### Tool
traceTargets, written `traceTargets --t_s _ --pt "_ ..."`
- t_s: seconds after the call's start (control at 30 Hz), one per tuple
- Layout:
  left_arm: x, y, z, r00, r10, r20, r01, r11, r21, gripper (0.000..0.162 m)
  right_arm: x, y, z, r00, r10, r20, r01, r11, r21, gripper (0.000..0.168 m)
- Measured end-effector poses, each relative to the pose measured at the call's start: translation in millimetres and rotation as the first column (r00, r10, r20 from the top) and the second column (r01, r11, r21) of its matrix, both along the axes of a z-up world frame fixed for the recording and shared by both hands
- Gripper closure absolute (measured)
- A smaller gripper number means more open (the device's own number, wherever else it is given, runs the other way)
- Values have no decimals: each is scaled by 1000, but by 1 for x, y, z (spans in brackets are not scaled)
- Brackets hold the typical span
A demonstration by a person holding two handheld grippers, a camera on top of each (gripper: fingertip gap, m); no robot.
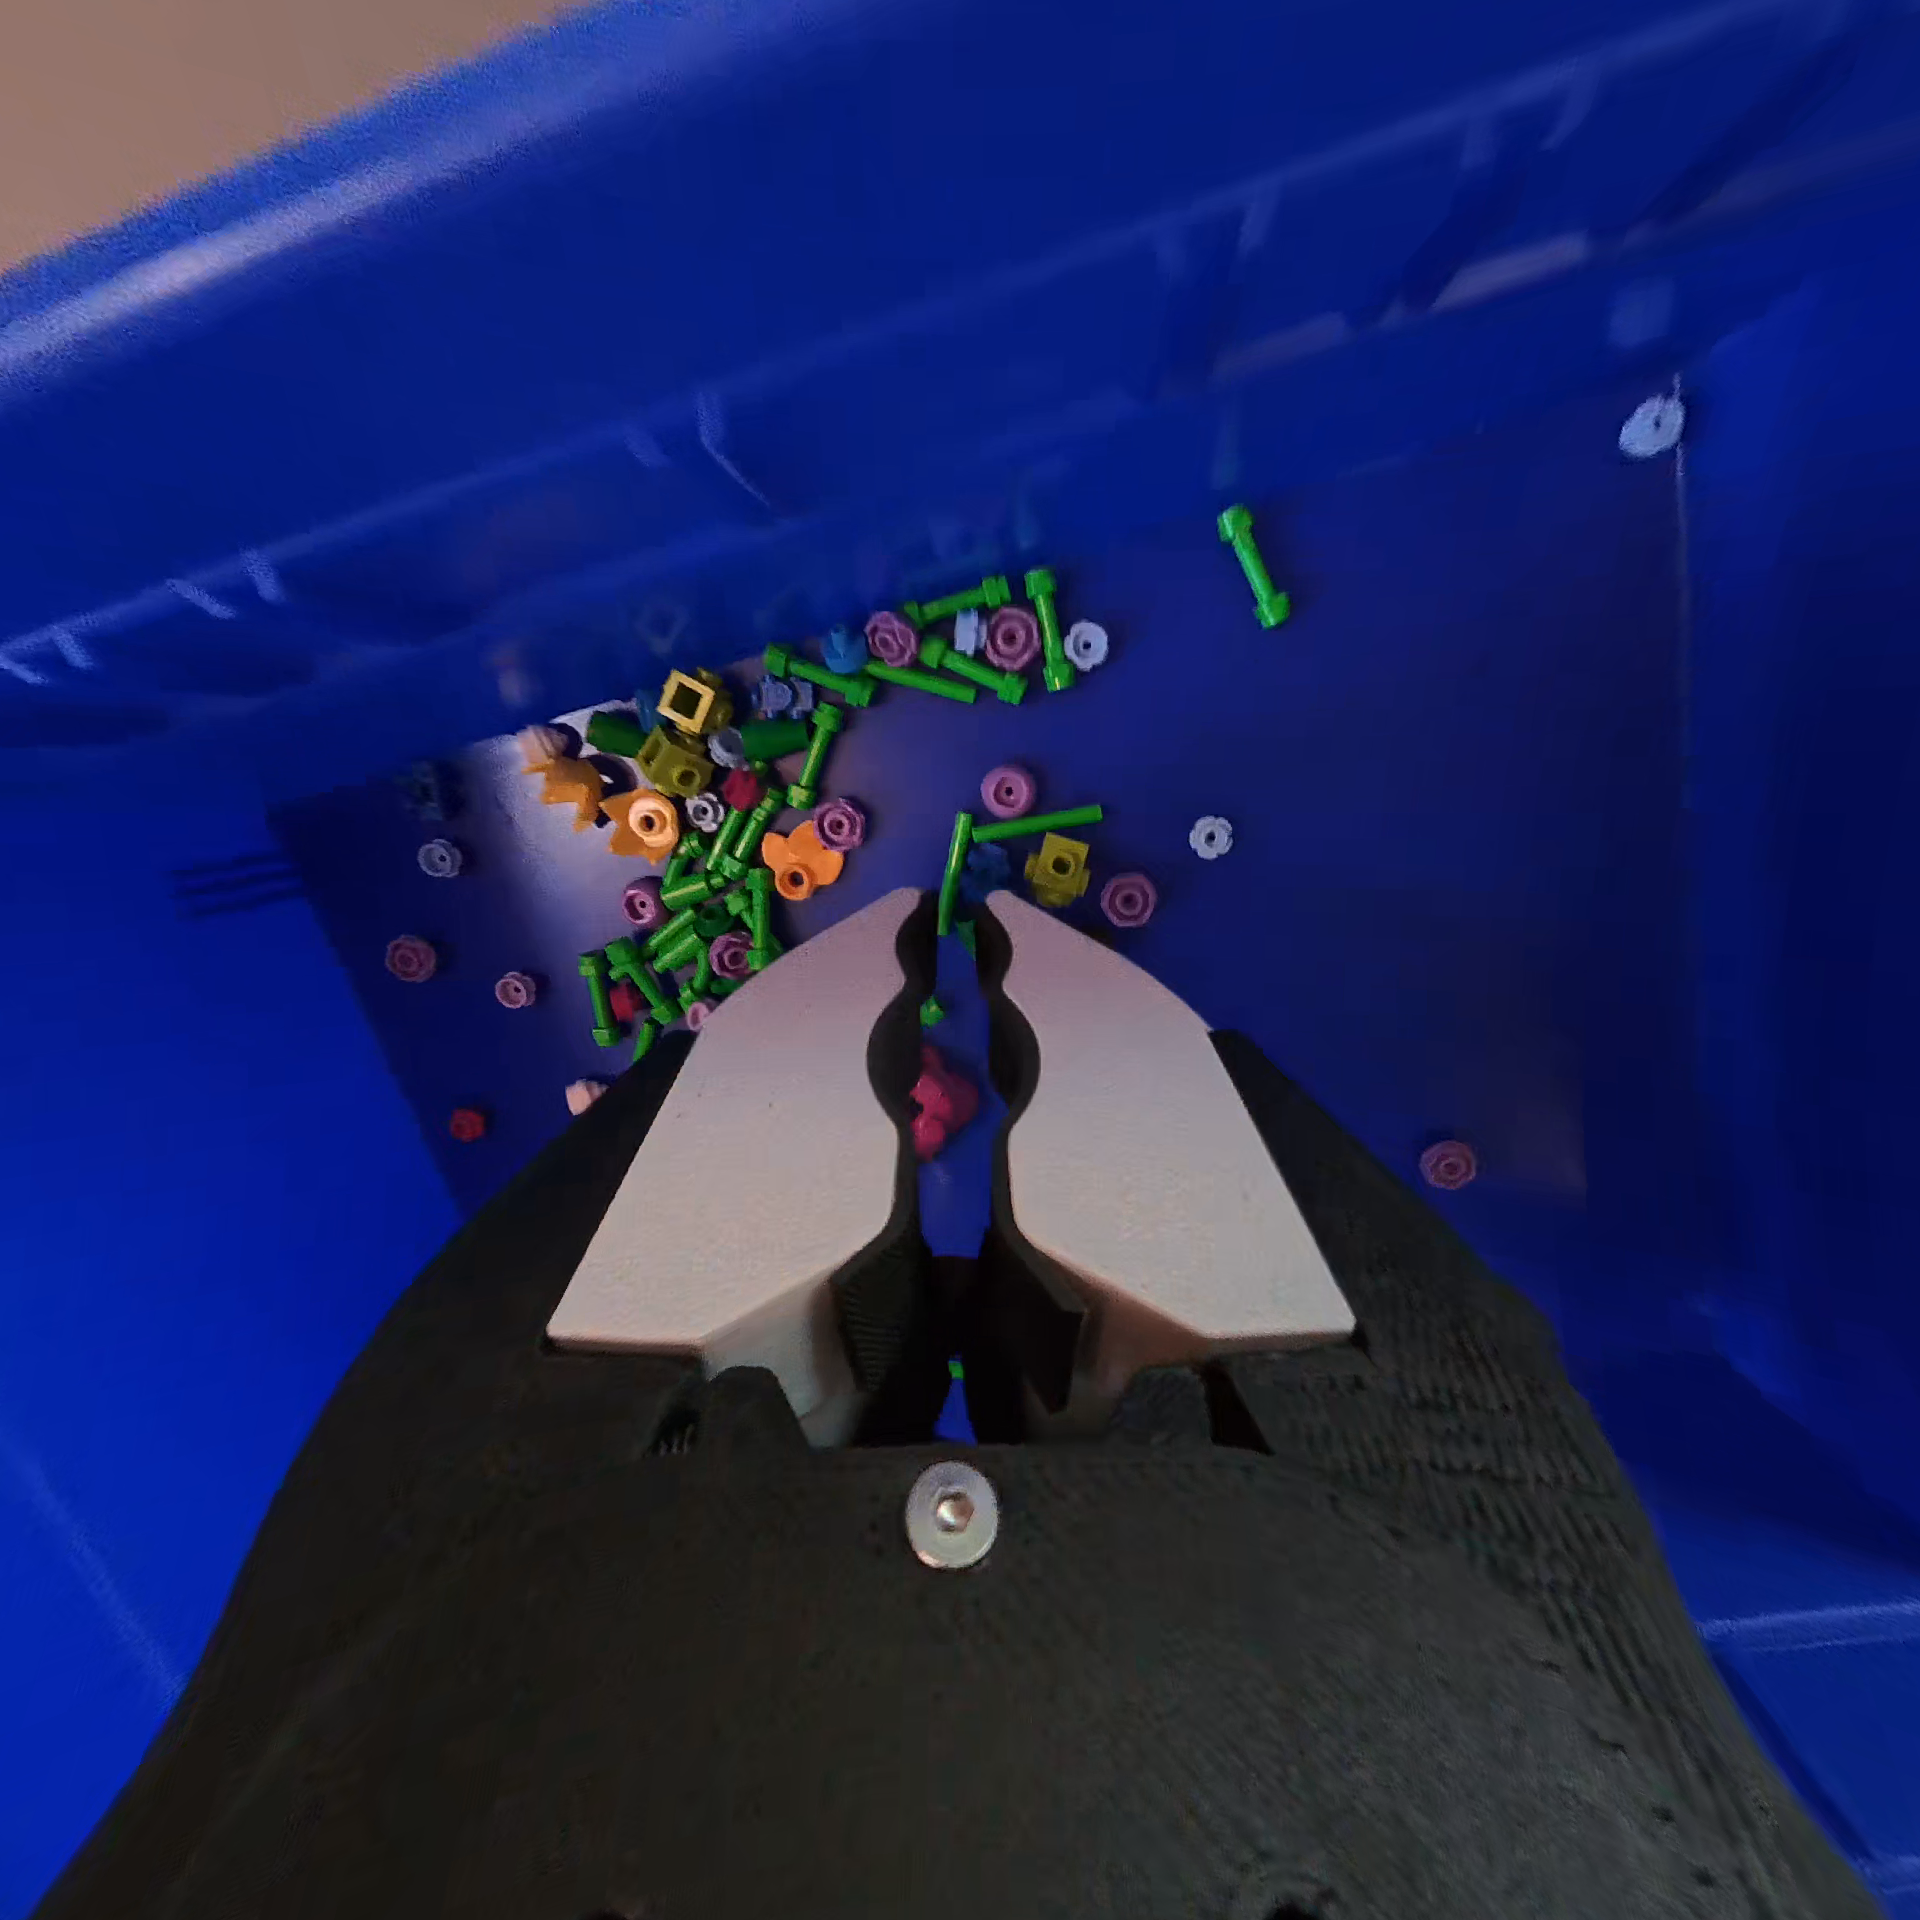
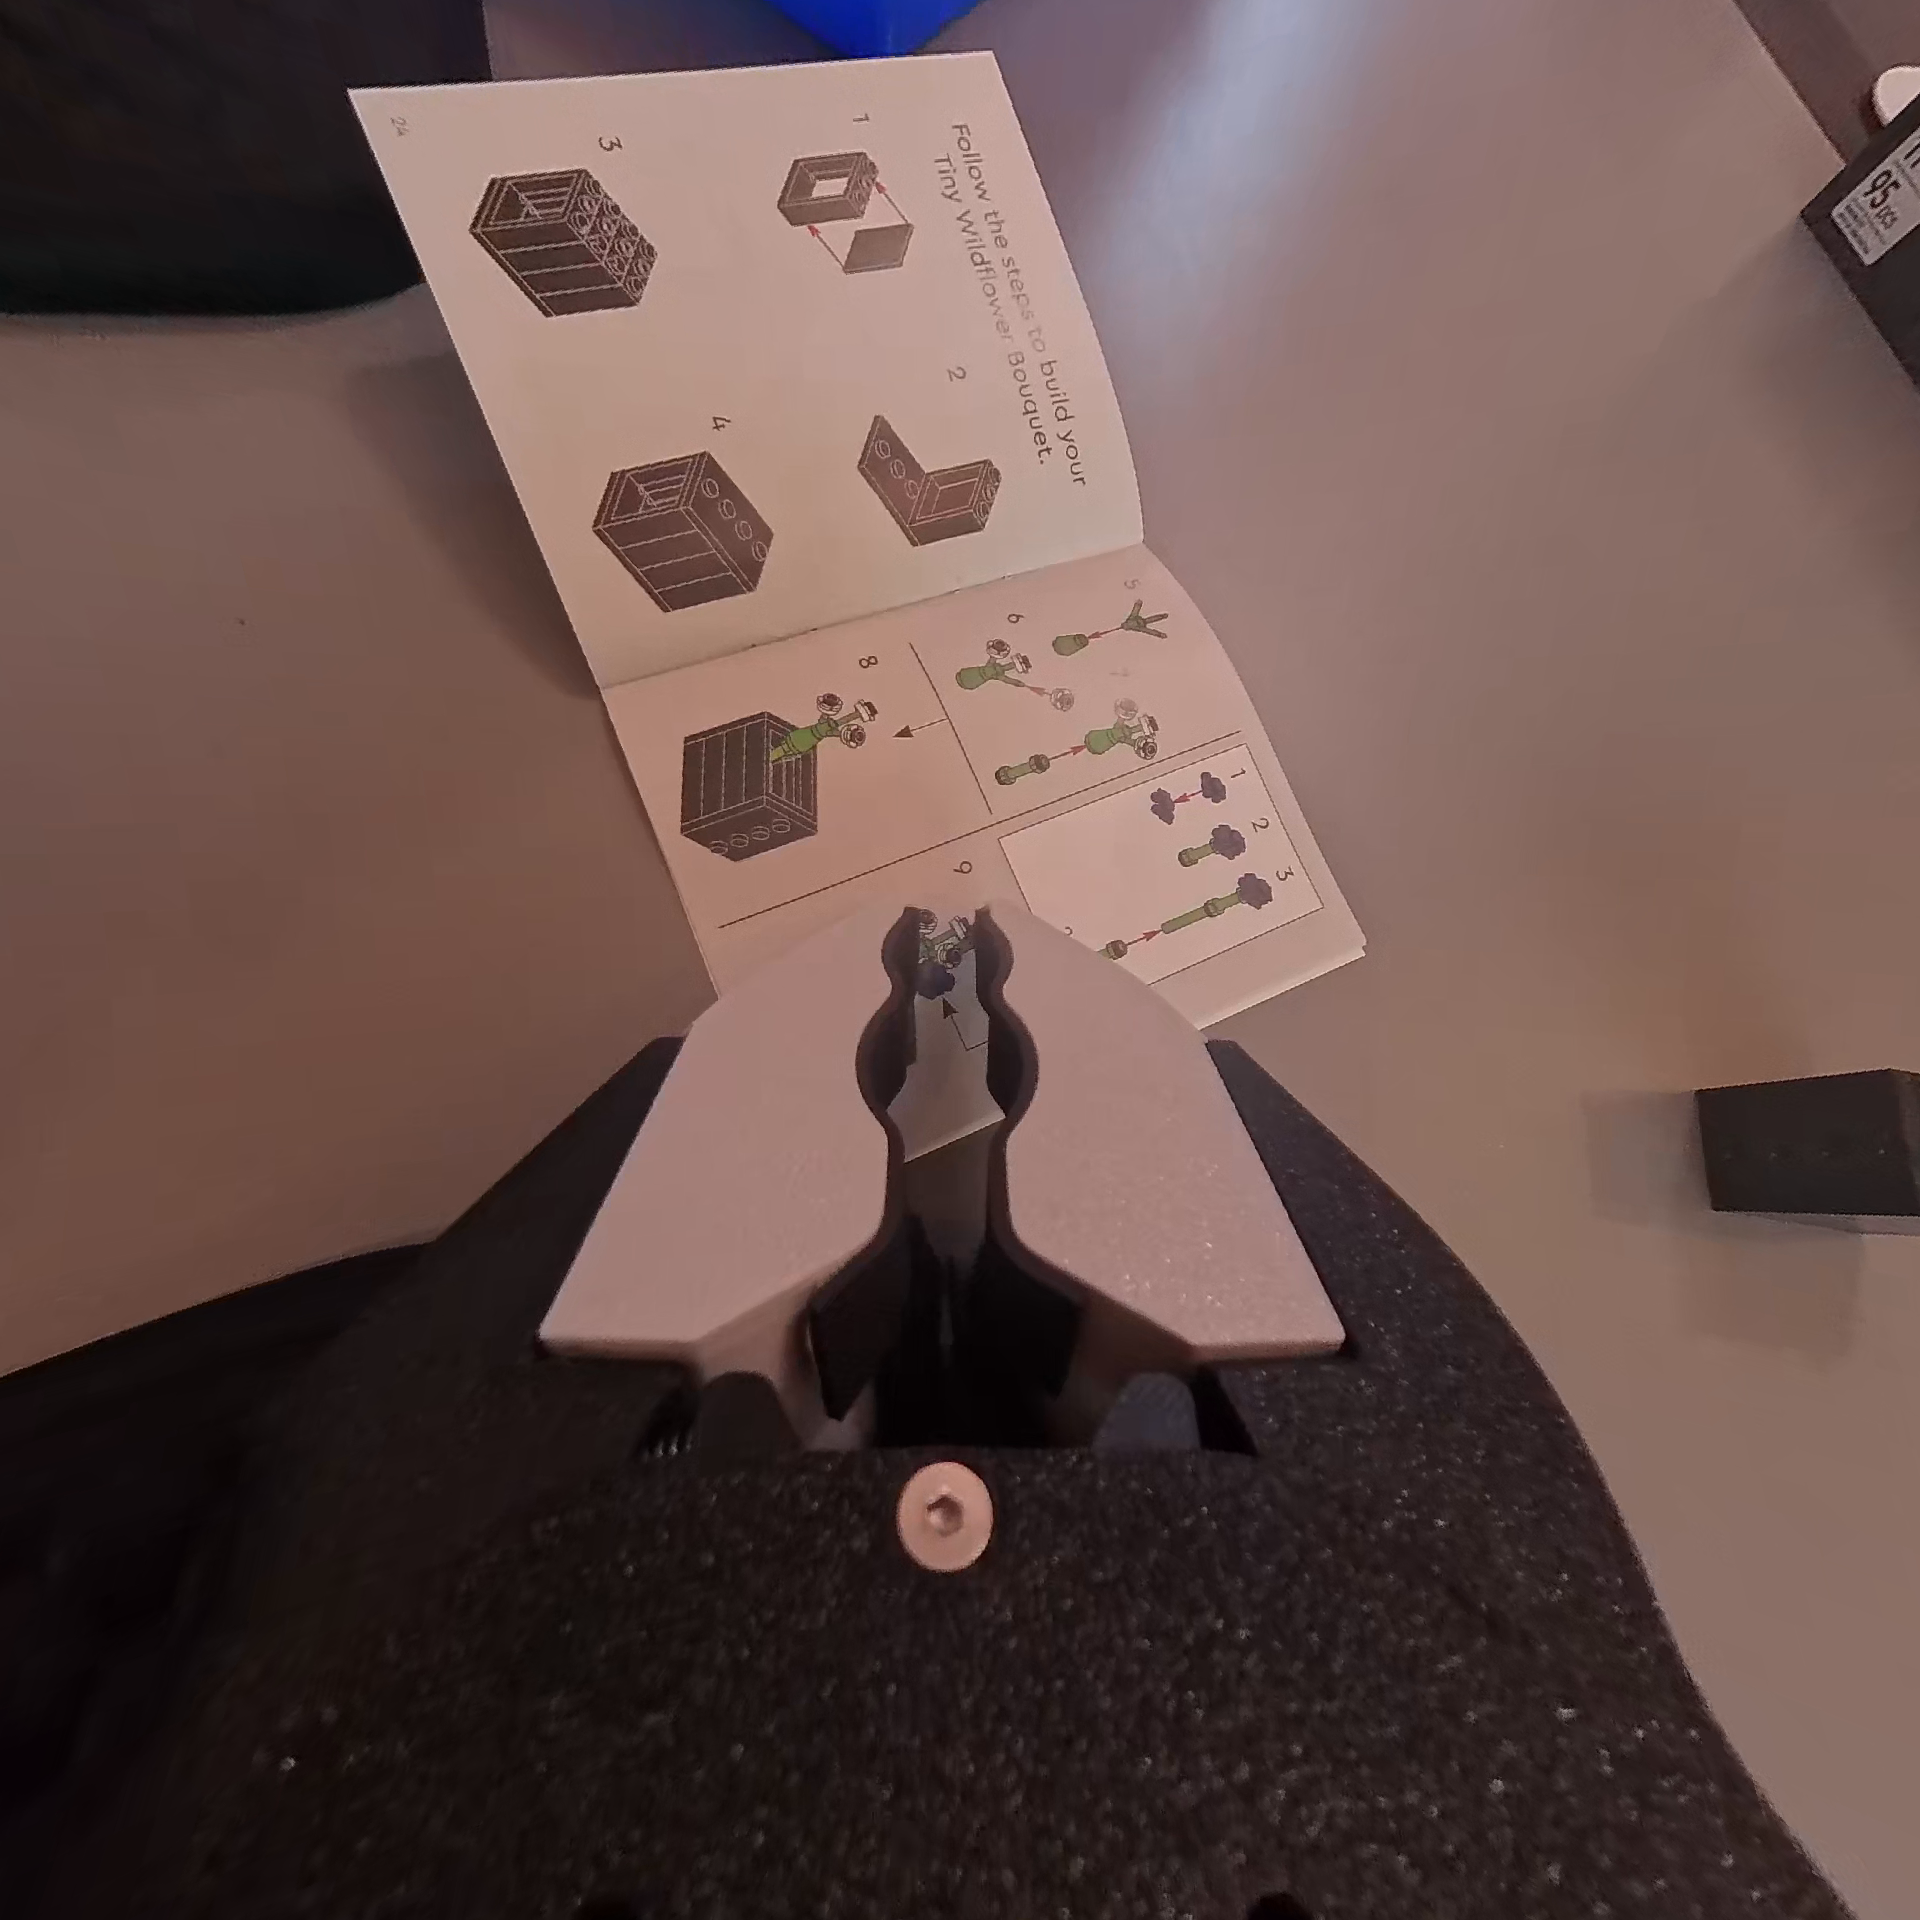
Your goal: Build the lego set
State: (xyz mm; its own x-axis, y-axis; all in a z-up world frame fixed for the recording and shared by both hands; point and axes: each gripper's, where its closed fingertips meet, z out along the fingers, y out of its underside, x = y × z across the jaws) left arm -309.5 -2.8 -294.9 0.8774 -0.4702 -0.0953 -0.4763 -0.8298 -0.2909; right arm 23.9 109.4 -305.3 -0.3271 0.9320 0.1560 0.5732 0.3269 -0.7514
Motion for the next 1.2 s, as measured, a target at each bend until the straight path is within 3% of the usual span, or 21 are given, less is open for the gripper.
traceTargets --t_s 0.3,1.03,1.1,1.2 --pt "6 -5 -7 998 -56 27 56 998 -7 145 0 1 0 1000 -7 1 7 1000 -8 156" --pt "10 -5 -10 995 -103 15 103 995 -15 153 0 1 1 1000 -10 -8 10 1000 13 155" --pt "8 -6 -8 996 -91 2 91 996 -16 153 0 3 1 1000 -20 -20 21 999 38 150" --pt "9 1 13 999 -32 -6 33 994 106 153 -1 7 5 998 -36 -54 41 995 89 136"
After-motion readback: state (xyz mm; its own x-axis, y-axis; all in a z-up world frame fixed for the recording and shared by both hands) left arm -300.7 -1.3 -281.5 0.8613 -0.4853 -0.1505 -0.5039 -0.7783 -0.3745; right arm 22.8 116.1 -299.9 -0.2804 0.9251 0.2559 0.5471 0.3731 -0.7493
